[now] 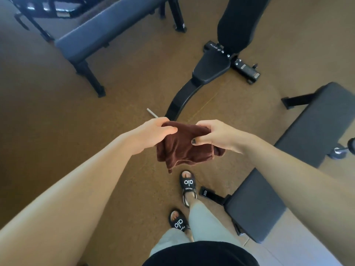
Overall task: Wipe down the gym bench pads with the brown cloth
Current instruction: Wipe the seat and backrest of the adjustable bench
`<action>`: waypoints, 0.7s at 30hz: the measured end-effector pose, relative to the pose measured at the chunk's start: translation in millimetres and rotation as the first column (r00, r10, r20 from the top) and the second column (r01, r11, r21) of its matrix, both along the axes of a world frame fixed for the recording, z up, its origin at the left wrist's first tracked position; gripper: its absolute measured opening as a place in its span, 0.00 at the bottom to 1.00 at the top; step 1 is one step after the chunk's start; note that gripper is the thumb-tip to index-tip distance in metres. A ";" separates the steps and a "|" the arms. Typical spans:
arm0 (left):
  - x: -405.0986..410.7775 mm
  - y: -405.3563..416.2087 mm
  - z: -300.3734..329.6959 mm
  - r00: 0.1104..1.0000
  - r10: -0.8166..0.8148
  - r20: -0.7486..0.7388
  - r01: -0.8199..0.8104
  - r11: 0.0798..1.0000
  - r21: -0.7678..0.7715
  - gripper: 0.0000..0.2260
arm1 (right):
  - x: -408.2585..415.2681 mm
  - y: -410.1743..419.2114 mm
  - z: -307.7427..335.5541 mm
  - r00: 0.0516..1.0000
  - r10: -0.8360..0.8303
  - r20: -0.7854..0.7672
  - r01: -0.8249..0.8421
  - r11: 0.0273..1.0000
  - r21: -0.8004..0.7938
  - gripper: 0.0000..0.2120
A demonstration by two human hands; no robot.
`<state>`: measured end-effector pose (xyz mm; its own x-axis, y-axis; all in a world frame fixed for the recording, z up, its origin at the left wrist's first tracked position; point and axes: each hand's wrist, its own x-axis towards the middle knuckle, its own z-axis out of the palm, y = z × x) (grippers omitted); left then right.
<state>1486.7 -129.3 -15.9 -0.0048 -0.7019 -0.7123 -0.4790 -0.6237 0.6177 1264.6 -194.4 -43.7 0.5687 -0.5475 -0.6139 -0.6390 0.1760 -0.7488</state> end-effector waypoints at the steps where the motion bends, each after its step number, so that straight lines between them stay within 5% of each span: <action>1: 3.4 -14.7 0.1 1.000 -0.013 0.011 0.013 1.000 -0.007 0.08 | 2.0 -13.5 -2.0 1.000 -0.018 0.016 0.018 1.000 0.016 0.08; 12: 34.8 -187.1 -3.2 0.991 0.019 0.132 -0.009 0.997 -0.076 0.12 | 40.6 -164.1 -8.1 0.980 -0.181 0.079 0.171 0.978 0.117 0.09; 21: 39.3 -339.5 -46.9 0.966 -0.166 0.199 0.202 0.963 -0.177 0.14 | 45.6 -269.9 -39.1 0.906 -0.422 0.041 0.414 0.901 0.127 0.08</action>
<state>1526.0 -468.8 -62.8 -0.0305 -0.8260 -0.5629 -0.6889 -0.3907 0.6106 1310.2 -464.3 -82.8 0.3438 -0.6735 -0.6544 -0.4382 0.5013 -0.7461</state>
